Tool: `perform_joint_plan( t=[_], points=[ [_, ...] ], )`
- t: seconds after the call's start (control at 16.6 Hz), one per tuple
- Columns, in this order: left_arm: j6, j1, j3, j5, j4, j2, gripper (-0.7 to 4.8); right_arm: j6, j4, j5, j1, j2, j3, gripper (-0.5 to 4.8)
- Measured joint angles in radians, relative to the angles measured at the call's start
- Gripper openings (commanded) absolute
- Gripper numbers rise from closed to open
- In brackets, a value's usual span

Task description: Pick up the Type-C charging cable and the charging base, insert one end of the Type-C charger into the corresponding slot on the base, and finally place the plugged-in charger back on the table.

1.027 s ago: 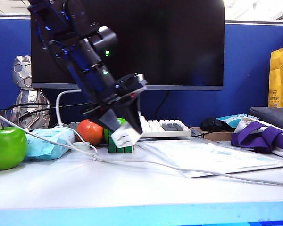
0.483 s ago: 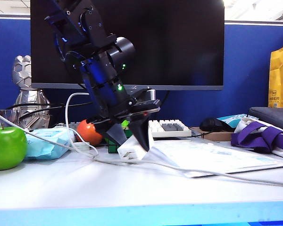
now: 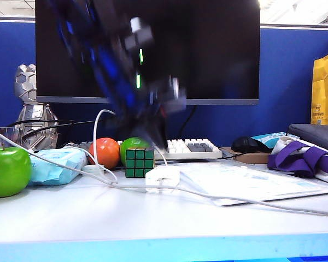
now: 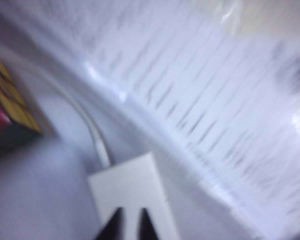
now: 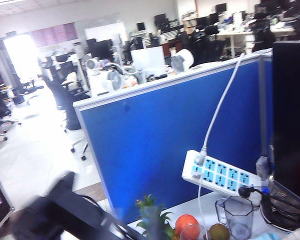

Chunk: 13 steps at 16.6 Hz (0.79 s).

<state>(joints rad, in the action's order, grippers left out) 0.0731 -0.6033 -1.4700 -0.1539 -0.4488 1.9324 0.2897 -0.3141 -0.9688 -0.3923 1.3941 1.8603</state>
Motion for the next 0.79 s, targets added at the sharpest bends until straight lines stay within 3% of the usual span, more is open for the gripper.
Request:
perform_joint_plan(
  t=[0.06, 0.24, 0.48, 0.66, 0.79],
  points=[
    [0.003, 0.000, -0.014, -0.001, 0.005, -0.025, -0.06, 0.000, 0.000, 0.000, 0.000, -0.002, 0.000, -0.06],
    [0.007, 0.000, -0.045, -0.003, 0.021, -0.201, -0.06, -0.003, -0.006, 0.026, 0.000, -0.030, 0.000, -0.06],
    [0.006, -0.001, -0.057, -0.003, 0.043, -0.375, -0.05, -0.023, -0.006, 0.175, 0.000, -0.084, 0.000, -0.06],
    [0.006, 0.000, -0.061, -0.003, 0.048, -0.437, 1.71, -0.026, -0.007, 0.233, 0.000, -0.118, 0.000, -0.06],
    [0.002, 0.001, -0.060, -0.002, 0.021, -0.422, 0.87, -0.026, -0.006, 0.234, 0.000, -0.126, 0.000, -0.06]
  ],
)
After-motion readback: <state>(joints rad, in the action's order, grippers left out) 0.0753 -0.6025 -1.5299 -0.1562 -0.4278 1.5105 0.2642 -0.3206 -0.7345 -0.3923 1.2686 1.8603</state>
